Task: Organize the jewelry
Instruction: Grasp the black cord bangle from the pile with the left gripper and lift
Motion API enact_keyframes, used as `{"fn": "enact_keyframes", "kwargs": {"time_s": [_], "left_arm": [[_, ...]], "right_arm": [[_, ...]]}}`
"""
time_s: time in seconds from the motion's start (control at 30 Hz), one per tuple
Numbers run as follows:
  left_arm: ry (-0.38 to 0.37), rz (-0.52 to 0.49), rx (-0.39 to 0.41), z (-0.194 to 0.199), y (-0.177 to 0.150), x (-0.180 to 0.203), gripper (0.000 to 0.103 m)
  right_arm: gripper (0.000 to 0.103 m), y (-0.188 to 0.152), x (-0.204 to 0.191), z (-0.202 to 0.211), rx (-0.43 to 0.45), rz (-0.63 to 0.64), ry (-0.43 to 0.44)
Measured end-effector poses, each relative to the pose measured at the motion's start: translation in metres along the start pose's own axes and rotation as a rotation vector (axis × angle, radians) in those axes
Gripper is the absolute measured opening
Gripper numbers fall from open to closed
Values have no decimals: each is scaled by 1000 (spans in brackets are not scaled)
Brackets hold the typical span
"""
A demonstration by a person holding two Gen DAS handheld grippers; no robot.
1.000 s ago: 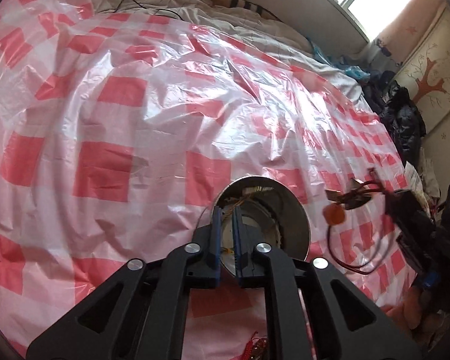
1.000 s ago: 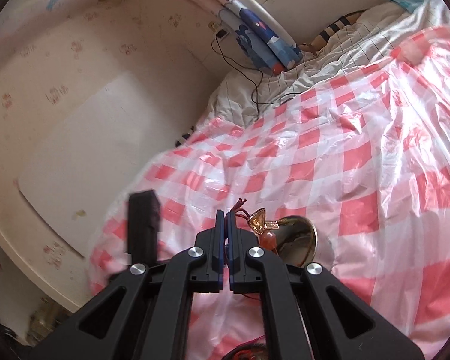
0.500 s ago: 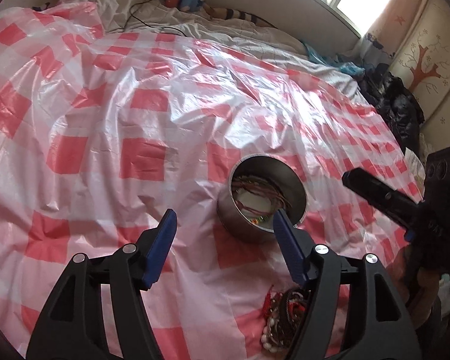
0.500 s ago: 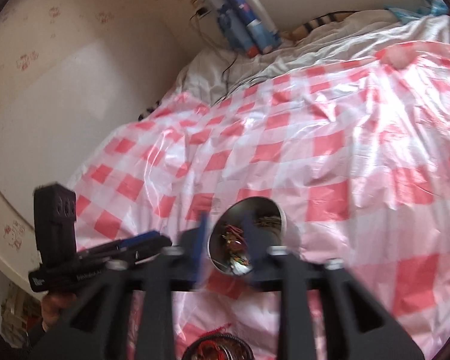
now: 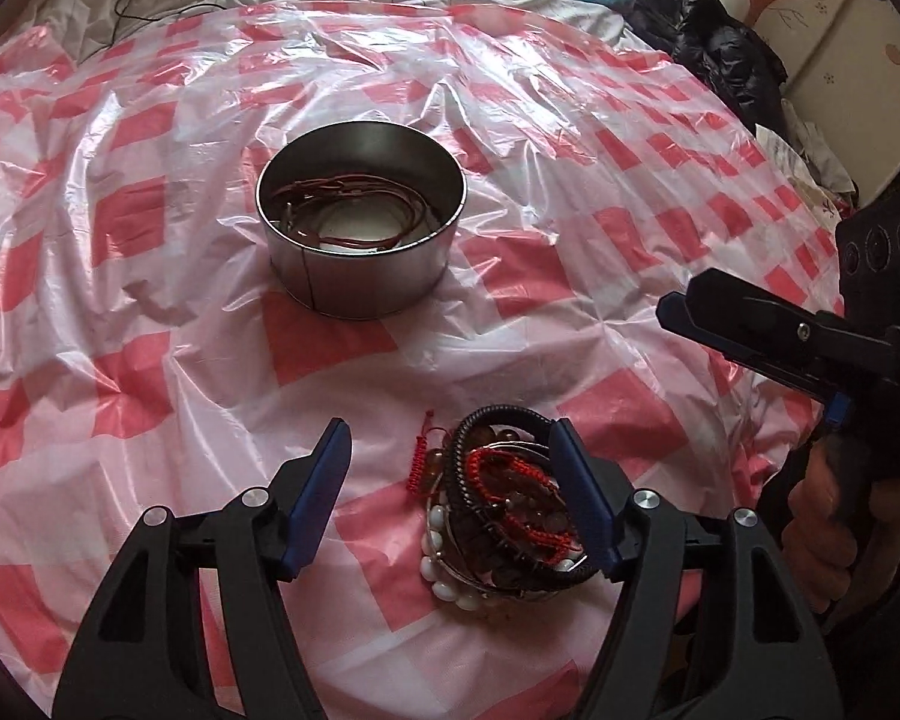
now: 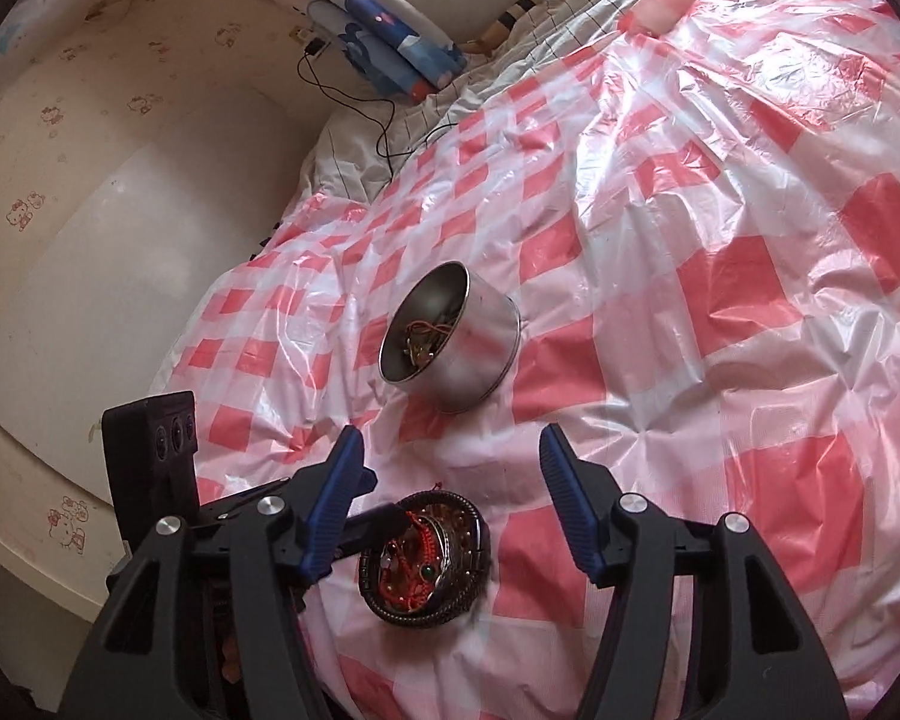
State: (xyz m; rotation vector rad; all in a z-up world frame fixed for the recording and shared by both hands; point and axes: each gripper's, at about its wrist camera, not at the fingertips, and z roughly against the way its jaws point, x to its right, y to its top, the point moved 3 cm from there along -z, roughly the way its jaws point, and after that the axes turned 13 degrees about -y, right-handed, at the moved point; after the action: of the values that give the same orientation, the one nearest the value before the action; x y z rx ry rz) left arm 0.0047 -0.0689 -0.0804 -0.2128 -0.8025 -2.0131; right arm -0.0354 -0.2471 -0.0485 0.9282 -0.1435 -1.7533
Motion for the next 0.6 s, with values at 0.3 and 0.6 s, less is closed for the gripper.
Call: {"fn": "enact_keyframes", "kwargs": {"time_s": [0.3,0.6], "left_arm": [[-15,-1,-33,4,-9,0,14],[-138,58,15,20,-3,-5,8]], "right_arm": [[61,-3,6,-2,1,-17,10],[61,-4,8,-4,-4,-24,10]]}}
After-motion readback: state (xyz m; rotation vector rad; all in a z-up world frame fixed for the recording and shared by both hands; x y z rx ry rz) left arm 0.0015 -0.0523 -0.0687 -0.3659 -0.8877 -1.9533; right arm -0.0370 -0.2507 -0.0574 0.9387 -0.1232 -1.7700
